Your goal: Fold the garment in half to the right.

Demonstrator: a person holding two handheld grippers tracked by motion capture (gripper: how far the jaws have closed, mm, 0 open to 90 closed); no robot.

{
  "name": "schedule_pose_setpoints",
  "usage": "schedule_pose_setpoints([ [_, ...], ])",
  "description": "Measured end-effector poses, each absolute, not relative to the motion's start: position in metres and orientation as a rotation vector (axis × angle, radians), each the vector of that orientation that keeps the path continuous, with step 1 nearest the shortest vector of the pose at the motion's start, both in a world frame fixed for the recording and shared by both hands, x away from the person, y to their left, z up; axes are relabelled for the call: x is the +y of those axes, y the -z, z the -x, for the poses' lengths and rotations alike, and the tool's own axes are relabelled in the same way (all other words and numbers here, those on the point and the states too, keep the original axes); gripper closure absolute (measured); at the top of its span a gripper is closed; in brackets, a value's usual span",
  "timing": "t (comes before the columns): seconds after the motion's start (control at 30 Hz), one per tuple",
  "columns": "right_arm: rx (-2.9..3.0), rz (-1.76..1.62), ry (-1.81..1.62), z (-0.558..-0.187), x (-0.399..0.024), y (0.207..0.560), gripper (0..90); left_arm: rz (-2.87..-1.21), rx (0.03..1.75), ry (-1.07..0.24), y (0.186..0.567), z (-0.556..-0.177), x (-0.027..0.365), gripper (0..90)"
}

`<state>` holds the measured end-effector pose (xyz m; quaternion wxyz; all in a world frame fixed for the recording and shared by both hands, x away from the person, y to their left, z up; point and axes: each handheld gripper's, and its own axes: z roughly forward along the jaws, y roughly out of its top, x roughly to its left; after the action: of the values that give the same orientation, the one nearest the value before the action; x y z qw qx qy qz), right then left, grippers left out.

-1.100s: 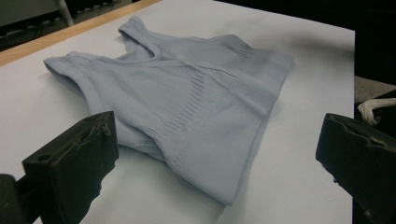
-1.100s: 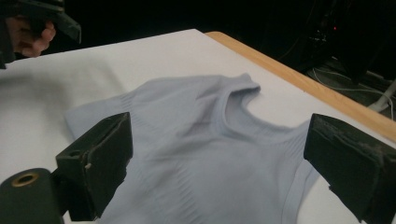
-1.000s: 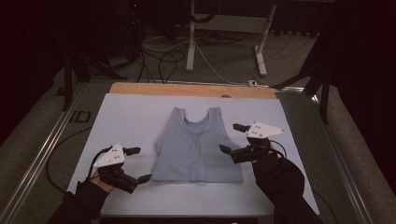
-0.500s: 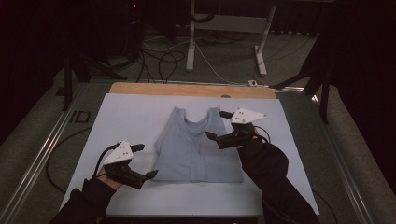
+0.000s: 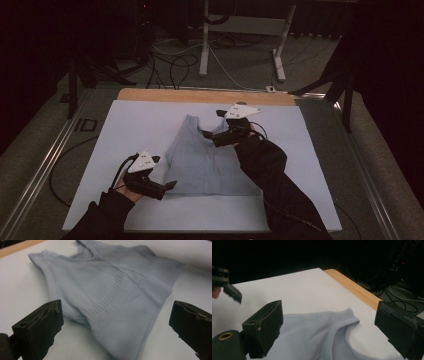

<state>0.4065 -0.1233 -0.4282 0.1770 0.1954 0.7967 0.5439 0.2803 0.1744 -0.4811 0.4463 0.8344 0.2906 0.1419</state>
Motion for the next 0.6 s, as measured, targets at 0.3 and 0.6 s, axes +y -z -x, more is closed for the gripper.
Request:
schedule_pose_setpoints([
  [0.3, 2.289, -0.562, -1.53, -0.423, -0.099, 0.435, 8.2, -2.09, 0.788, -0.331, 0.496, -0.288, 0.166, 0.3],
  [0.6, 2.314, -0.569, -1.507, -0.438, -0.084, 0.447, 8.3, -2.207, 0.85, -0.265, 0.513, -0.289, 0.165, 0.4],
])
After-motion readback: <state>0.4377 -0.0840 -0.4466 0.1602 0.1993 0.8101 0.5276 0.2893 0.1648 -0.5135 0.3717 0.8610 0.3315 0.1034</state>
